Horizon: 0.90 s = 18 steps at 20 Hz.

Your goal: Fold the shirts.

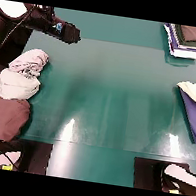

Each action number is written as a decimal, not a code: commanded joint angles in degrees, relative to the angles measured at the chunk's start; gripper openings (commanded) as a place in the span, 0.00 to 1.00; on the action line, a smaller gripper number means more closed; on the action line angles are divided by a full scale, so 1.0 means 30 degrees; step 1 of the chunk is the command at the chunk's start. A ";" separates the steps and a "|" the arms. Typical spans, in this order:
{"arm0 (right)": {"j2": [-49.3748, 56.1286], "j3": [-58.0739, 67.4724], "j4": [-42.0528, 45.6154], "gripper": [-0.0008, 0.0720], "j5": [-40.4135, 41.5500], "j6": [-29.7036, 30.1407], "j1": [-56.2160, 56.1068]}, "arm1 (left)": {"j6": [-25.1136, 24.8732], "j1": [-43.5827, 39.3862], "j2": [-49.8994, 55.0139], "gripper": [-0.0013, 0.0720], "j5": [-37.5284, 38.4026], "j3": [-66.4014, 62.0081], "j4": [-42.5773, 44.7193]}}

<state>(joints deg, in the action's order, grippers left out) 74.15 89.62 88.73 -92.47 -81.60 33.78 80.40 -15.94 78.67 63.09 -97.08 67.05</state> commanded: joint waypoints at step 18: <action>-0.3293 -0.4000 -0.7074 0.03 0.2725 -0.1093 -0.7919 | -0.0299 -0.0007 0.0000 0.05 -0.1749 0.0000 -0.0044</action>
<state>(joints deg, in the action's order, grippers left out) 64.42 77.67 71.72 -87.00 -87.42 17.17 79.46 -15.94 78.67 60.36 -97.08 66.96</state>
